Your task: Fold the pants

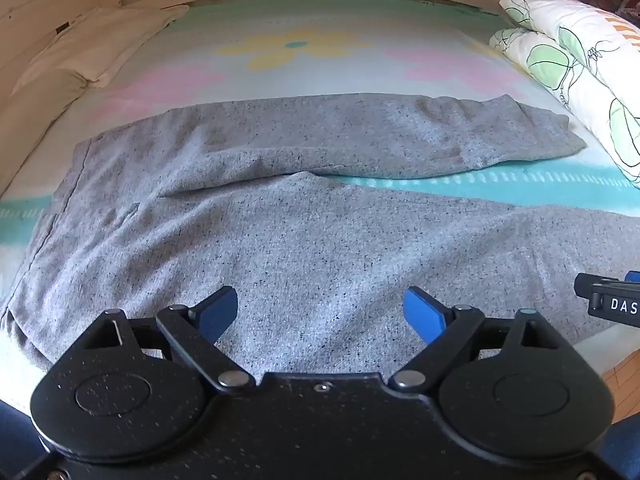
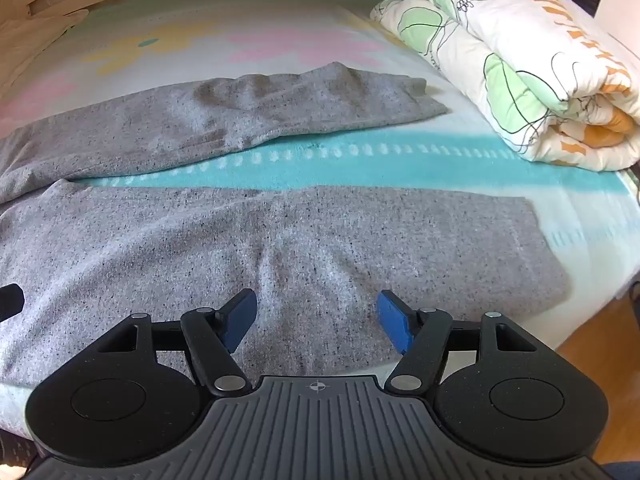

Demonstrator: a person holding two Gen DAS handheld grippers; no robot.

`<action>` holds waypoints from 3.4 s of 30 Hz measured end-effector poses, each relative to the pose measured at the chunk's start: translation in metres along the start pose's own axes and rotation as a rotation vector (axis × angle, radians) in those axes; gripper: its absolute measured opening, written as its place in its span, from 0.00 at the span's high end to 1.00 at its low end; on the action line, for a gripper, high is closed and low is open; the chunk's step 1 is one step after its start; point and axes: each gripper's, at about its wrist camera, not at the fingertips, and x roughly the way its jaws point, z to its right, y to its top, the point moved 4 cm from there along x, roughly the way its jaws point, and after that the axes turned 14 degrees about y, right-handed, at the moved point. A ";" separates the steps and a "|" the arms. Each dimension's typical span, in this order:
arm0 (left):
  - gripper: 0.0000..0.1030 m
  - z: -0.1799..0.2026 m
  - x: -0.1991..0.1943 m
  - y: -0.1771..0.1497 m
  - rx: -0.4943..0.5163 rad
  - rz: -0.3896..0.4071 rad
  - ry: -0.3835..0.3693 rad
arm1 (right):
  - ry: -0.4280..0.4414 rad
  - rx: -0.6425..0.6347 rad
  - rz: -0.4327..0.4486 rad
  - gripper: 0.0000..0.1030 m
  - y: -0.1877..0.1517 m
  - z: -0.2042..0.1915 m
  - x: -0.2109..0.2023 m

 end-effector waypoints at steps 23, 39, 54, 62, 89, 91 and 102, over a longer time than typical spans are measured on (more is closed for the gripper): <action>0.16 0.001 0.002 -0.003 0.011 -0.010 0.012 | 0.003 0.001 -0.005 0.36 -0.002 -0.004 0.004; 0.16 0.001 0.002 -0.005 0.012 -0.016 0.015 | 0.005 0.005 -0.012 0.36 -0.001 -0.007 0.005; 0.16 0.000 0.002 -0.006 0.008 -0.022 0.014 | 0.007 0.007 -0.018 0.36 -0.001 -0.009 0.007; 0.16 0.000 0.003 -0.006 0.007 -0.026 0.016 | 0.007 0.008 -0.019 0.36 -0.001 -0.010 0.007; 0.18 -0.002 0.004 -0.006 0.001 -0.040 0.017 | 0.026 0.014 -0.032 0.36 0.000 -0.017 0.012; 0.22 -0.002 0.005 -0.006 0.001 -0.043 0.019 | 0.028 0.014 -0.036 0.36 0.000 -0.018 0.013; 0.39 -0.005 0.008 -0.003 0.003 -0.052 0.035 | 0.037 0.041 -0.110 0.61 -0.005 -0.011 0.020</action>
